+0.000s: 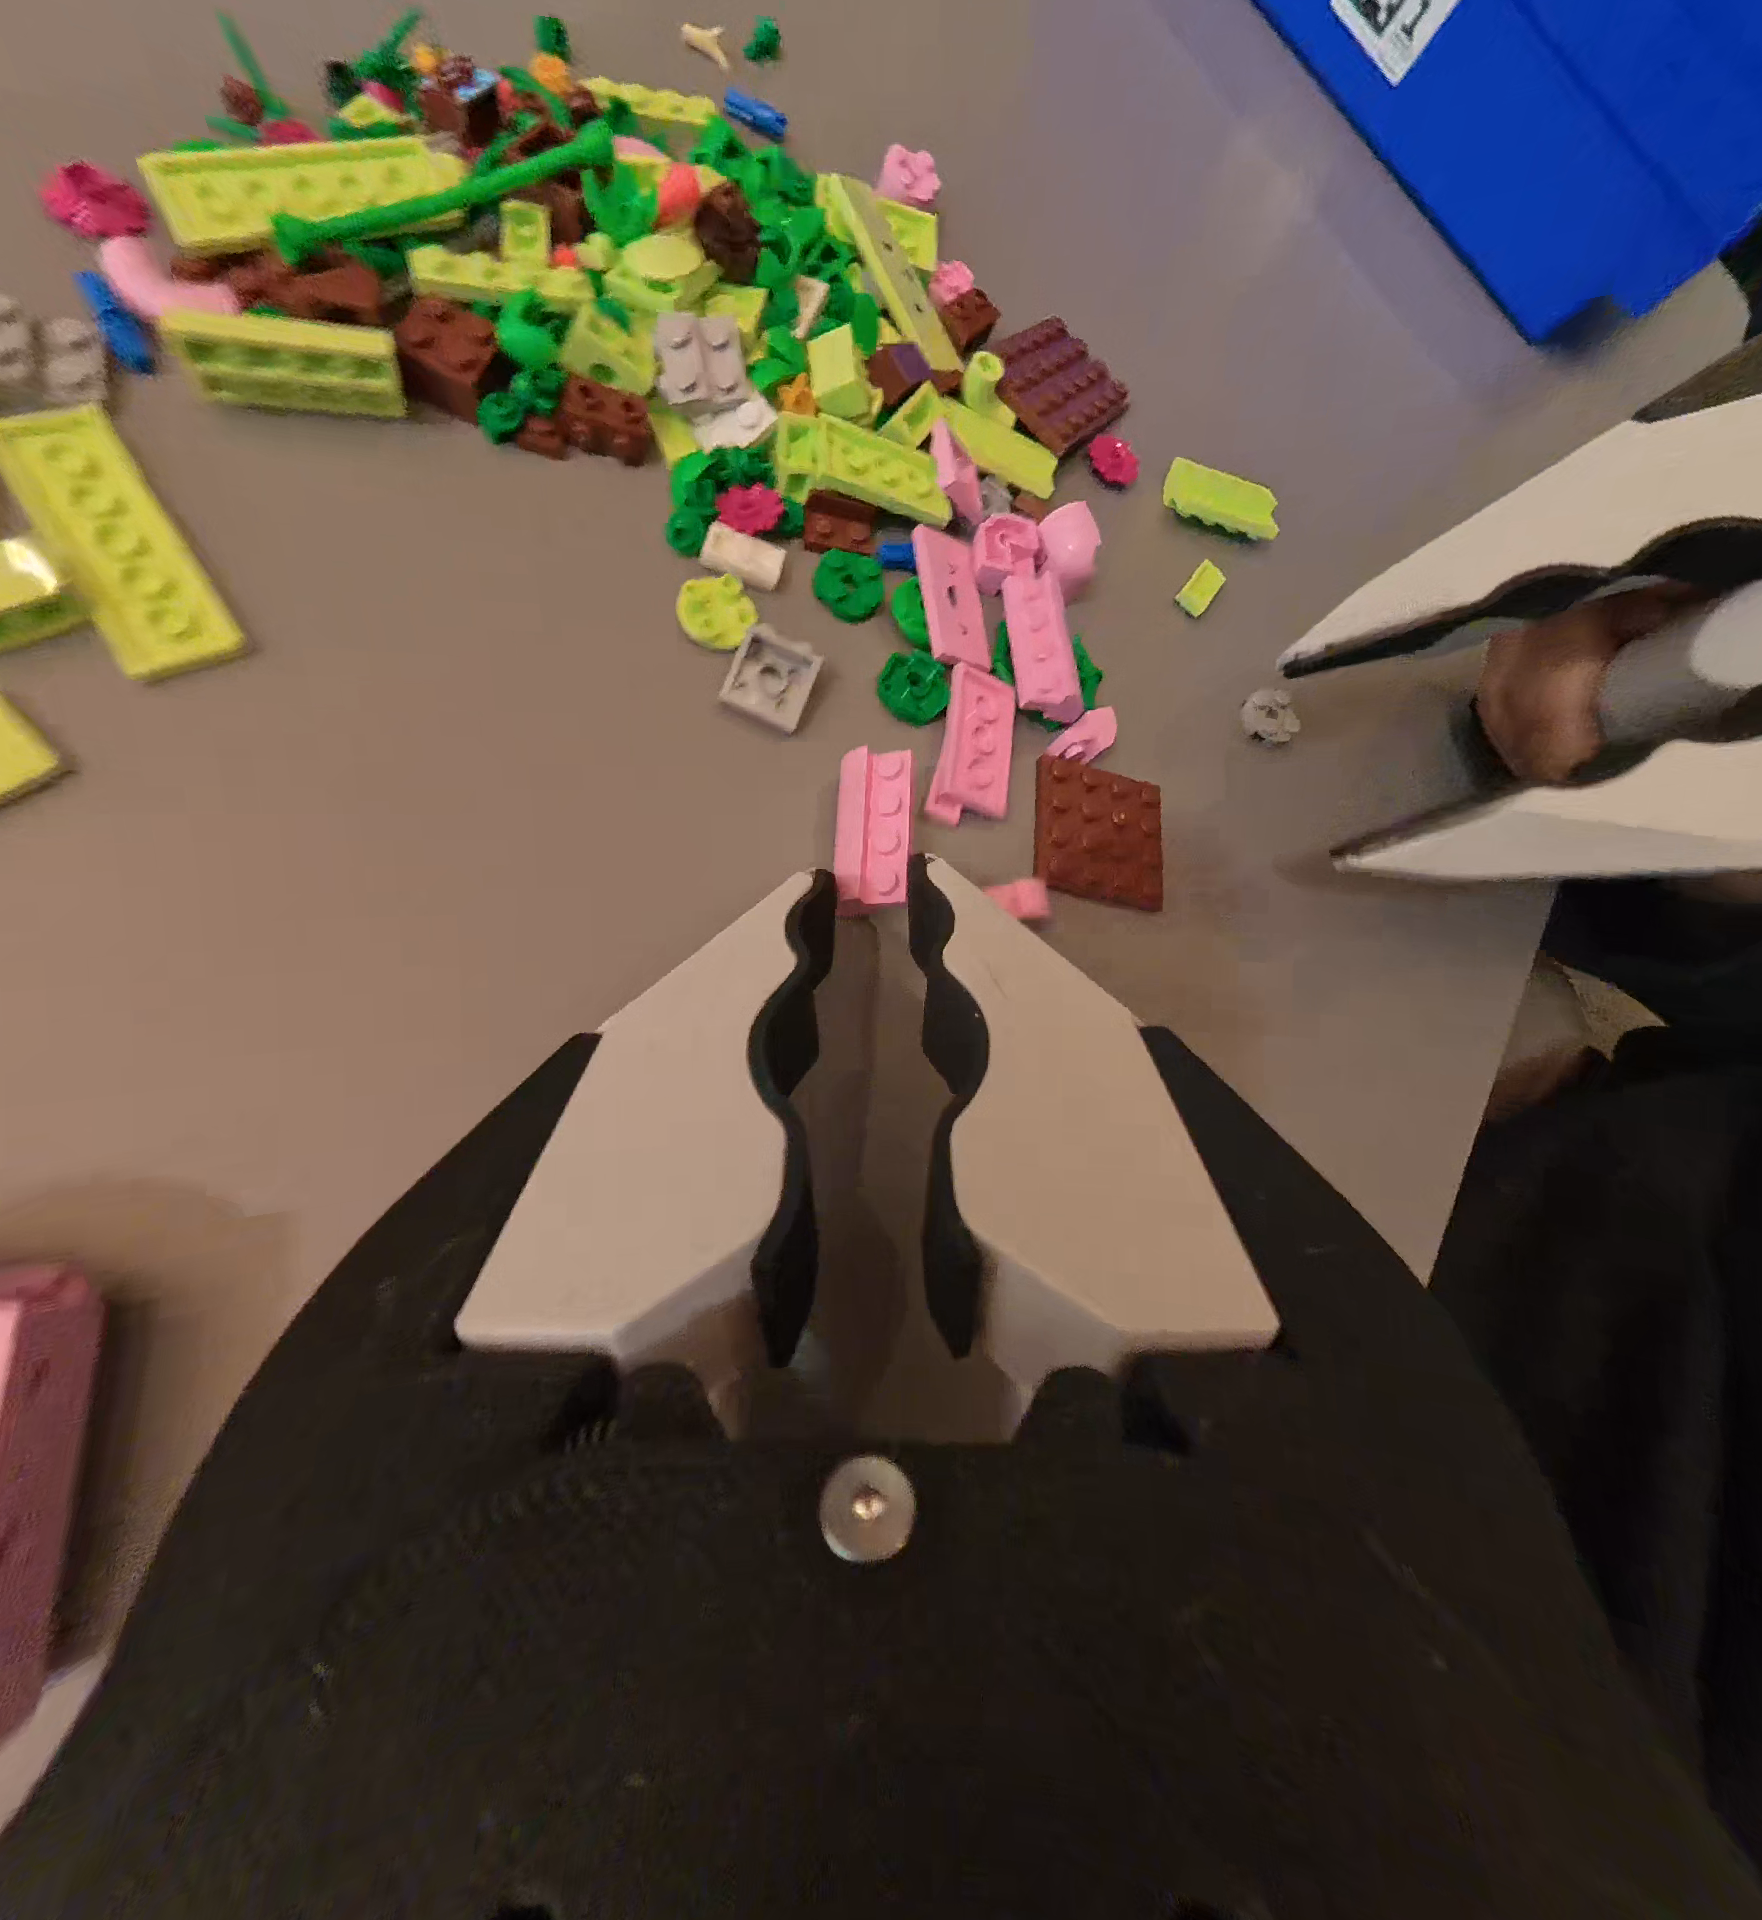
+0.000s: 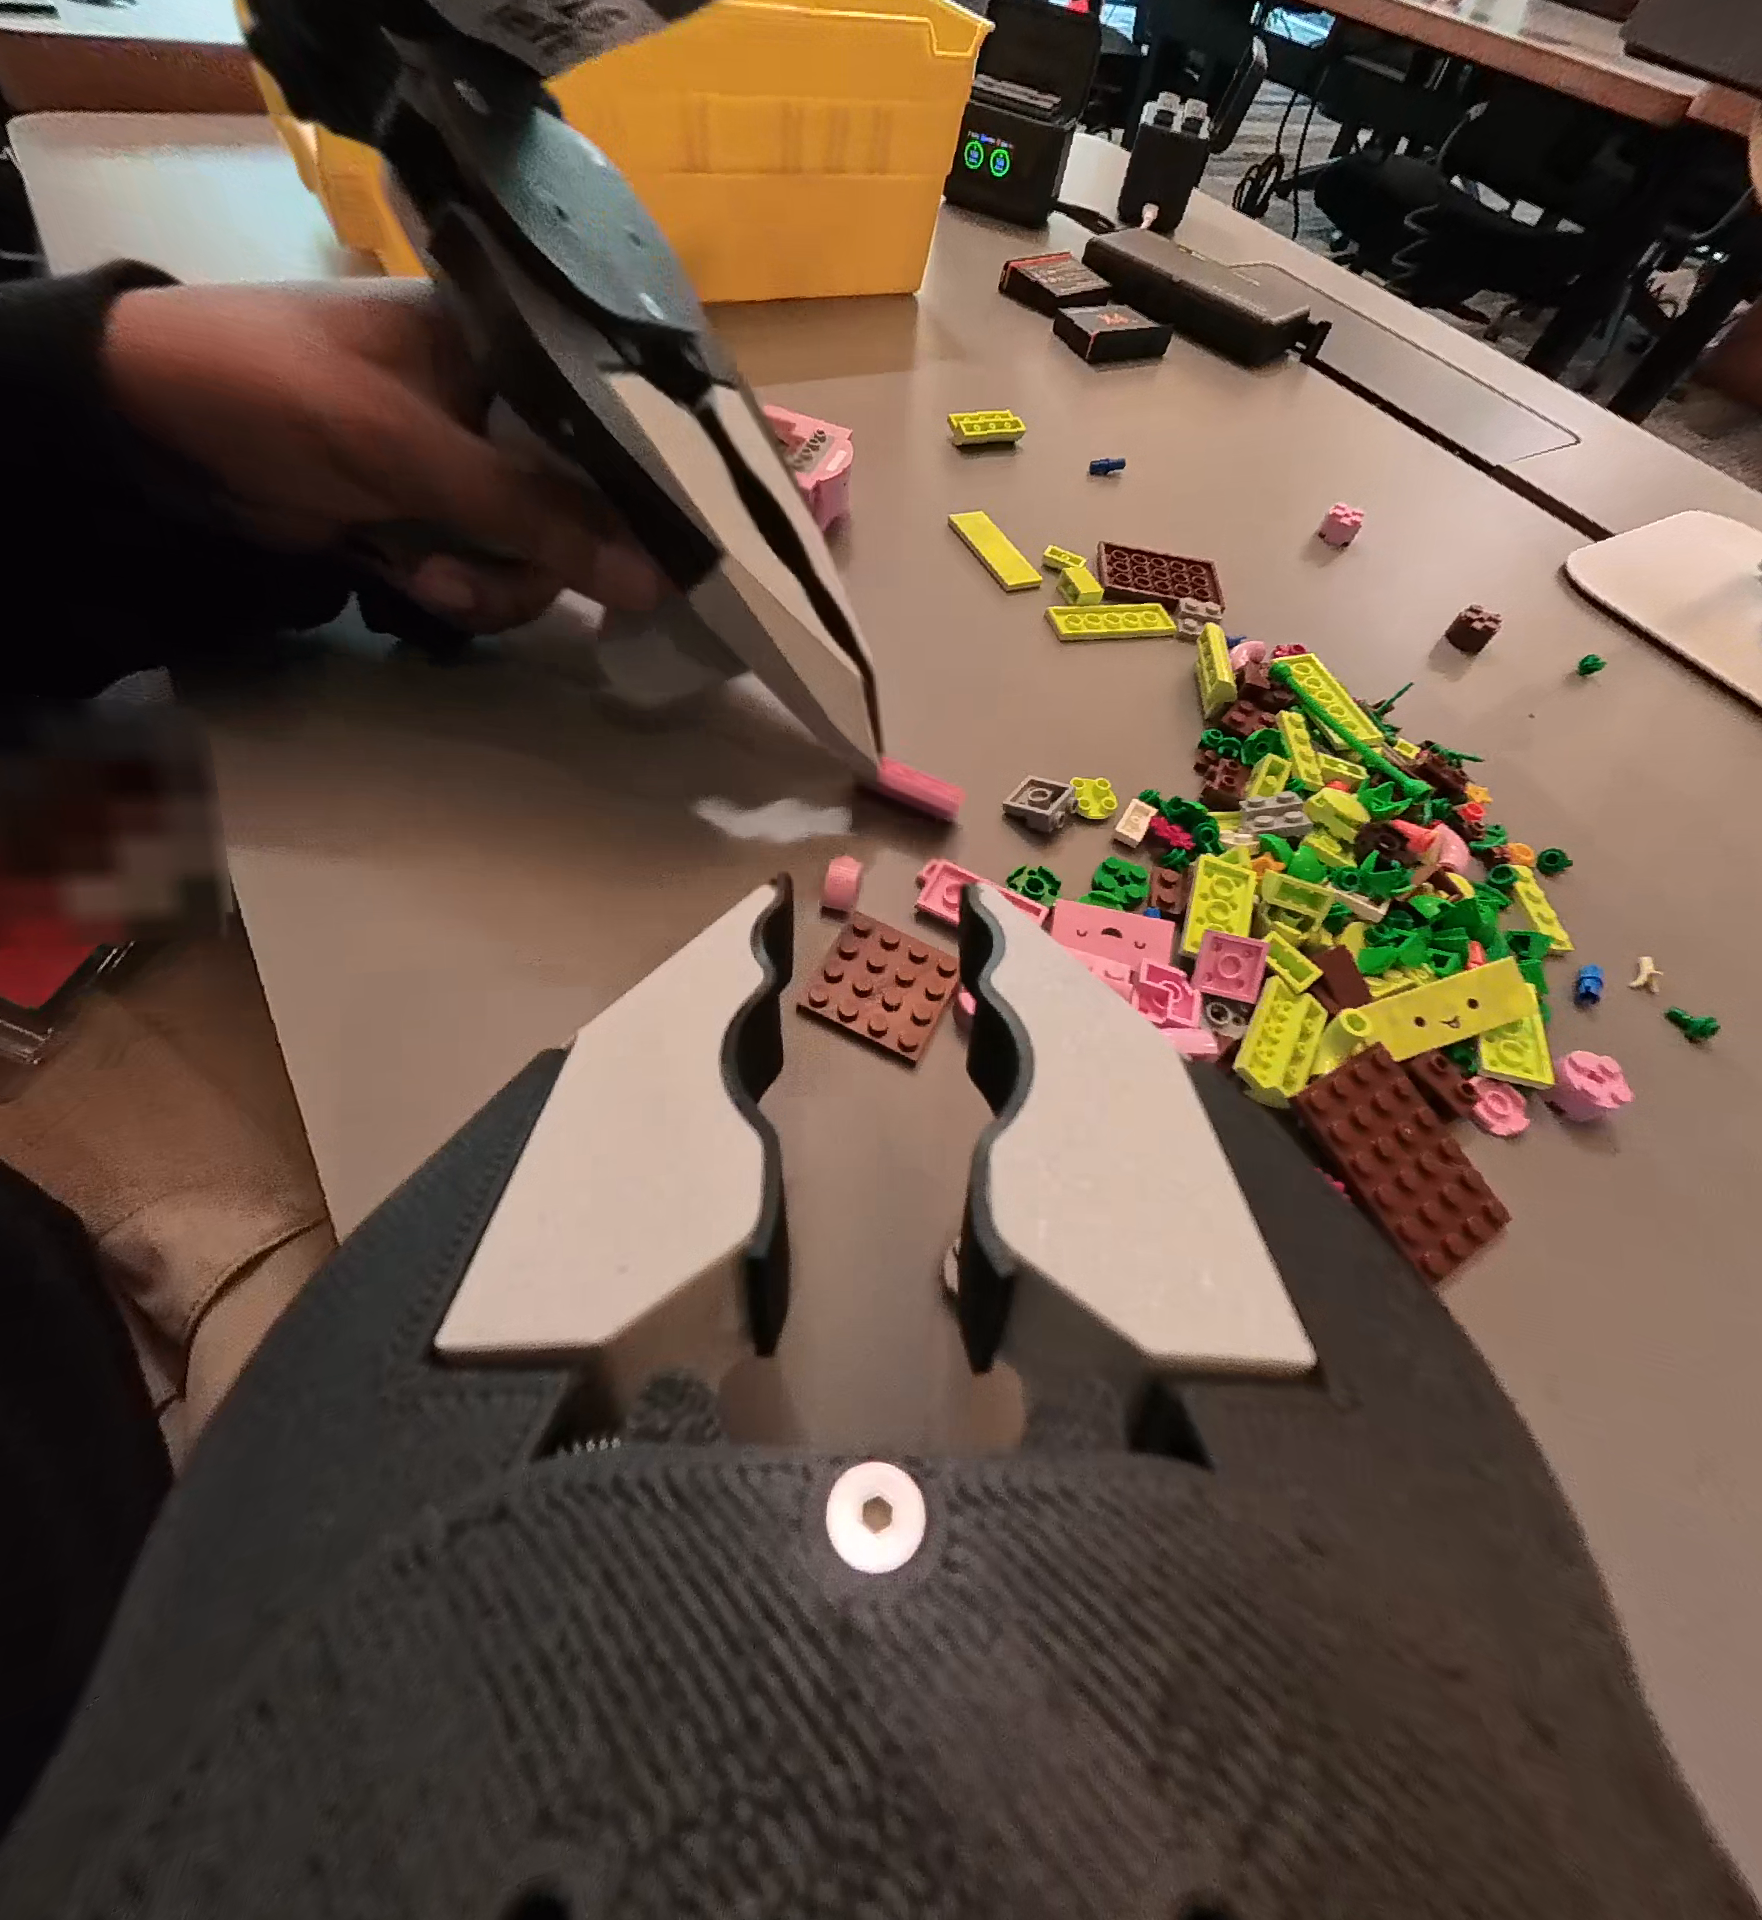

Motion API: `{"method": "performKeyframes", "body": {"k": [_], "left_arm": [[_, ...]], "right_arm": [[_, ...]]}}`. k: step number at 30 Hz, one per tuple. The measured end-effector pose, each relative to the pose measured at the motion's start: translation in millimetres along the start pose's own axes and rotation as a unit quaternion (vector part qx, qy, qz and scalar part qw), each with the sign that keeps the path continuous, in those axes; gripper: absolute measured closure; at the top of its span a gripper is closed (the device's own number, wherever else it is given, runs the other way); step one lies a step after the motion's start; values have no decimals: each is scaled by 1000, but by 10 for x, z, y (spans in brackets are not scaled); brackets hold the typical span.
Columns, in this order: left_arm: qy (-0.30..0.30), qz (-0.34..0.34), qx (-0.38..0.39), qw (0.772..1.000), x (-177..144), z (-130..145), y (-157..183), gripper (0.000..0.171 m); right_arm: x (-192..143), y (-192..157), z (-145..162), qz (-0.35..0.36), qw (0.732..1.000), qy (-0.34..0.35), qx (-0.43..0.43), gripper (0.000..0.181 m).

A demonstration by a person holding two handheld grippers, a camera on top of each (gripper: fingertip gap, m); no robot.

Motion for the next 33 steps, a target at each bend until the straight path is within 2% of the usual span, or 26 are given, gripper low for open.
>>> {"method": "performKeyframes", "body": {"k": [3,6,8,11,13,15,19,23,27,30,33], "left_arm": [[-4,-3,19,1000,114,-122,38,157],[24,-12,72,997,-22,-246,110,137],[37,-68,120,990,-244,-266,70,129],[53,-202,169,963,-743,-242,-174,110],[44,-258,165,951,-1015,-130,-372,99],[16,-276,135,952,-1152,41,-552,90],[-8,-269,90,959,-1181,258,-733,91],[-7,-256,74,964,-1137,296,-755,98],[-5,-240,83,967,-1099,285,-693,119],[-23,-216,101,971,-1021,296,-597,119],[-50,-146,140,978,-869,337,-365,119]], "right_arm": [[-7,-7,-6,3,1000,5,-6,155],[-19,3,-19,10,1000,13,-7,155],[-52,32,-51,25,999,31,-5,160],[-93,80,-97,42,998,55,2,160],[-94,93,-113,45,997,62,2,160],[-79,100,-121,52,997,65,-3,160],[-34,62,-93,60,996,52,-29,160],[-6,-6,-65,69,994,44,-70,164],[15,-64,-40,76,991,40,-105,167],[9,-91,-38,74,990,44,-116,168],[-14,-95,-55,70,990,53,-113,169]]}}
Point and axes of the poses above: each gripper's, where its closed fingertips meet, x out along the fingers, z out of its underside, y = z × x across the jaws, the point moved 3 cm from there along -x, back along the fingers, and after that the axes turned 15 degrees about z, right-handed, at the moved point
